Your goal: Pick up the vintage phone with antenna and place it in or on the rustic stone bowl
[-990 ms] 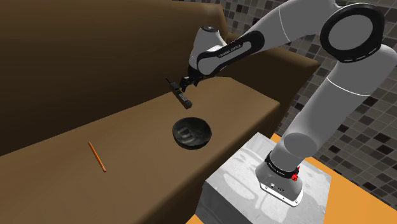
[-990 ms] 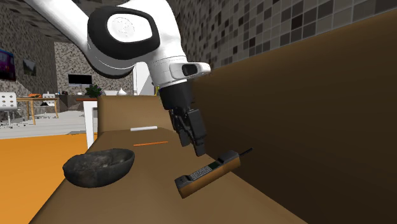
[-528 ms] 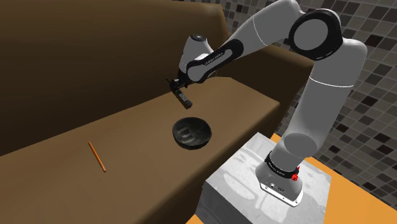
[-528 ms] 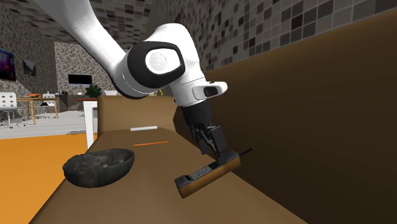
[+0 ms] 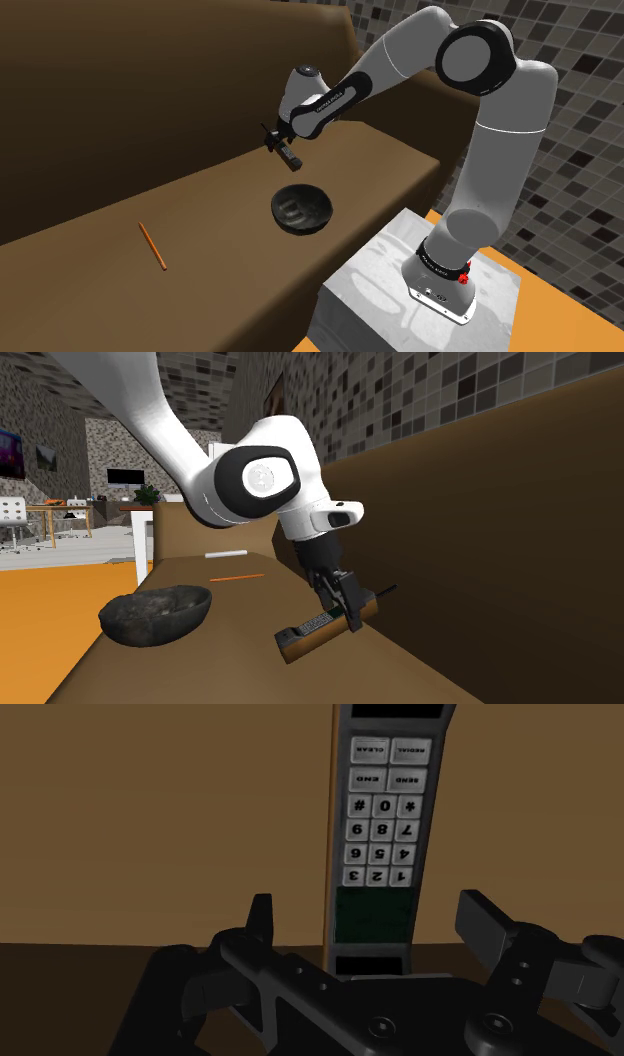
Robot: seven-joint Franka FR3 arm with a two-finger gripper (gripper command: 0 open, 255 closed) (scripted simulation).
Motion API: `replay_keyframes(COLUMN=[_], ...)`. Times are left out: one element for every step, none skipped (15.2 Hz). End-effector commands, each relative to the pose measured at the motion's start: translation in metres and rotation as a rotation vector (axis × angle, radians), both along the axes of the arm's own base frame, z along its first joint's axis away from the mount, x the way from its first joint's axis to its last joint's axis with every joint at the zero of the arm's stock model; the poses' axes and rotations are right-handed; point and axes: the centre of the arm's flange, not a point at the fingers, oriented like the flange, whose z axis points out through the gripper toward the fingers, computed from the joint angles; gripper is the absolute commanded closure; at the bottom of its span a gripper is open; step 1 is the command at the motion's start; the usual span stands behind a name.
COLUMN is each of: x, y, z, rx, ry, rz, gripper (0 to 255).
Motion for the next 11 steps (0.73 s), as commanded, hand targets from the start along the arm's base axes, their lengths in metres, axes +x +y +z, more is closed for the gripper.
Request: replay_keyframes(x=[0.0004,0.0004,0.0004,0.0004,0.0004,0.0004,0.0004,0.0004,0.0004,0.0004,0.0004], y=[-0.0002,-0.0002,-0.0002,-0.0002,-0.0002,-0.0002,-0.0002,-0.0002,-0.0002,-0.0001,-0.0001], z=[-0.0007,-0.0007,-0.0007,-0.0007,-0.0007,-0.0007,-0.0007,-0.0007,-0.0007,-0.0007,-0.0007], rx=[0.0,0.0,0.0,0.0,0.0,0.0,0.0,0.0,0.0,0.0,0.0], ry=[0.0,0.0,0.0,0.0,0.0,0.0,0.0,0.0,0.0,0.0,0.0], rz=[0.0,0.0,0.0,0.0,0.0,0.0,0.0,0.0,0.0,0.0,0.0], gripper=[0,0,0,0,0,255,255,255,255,255,255])
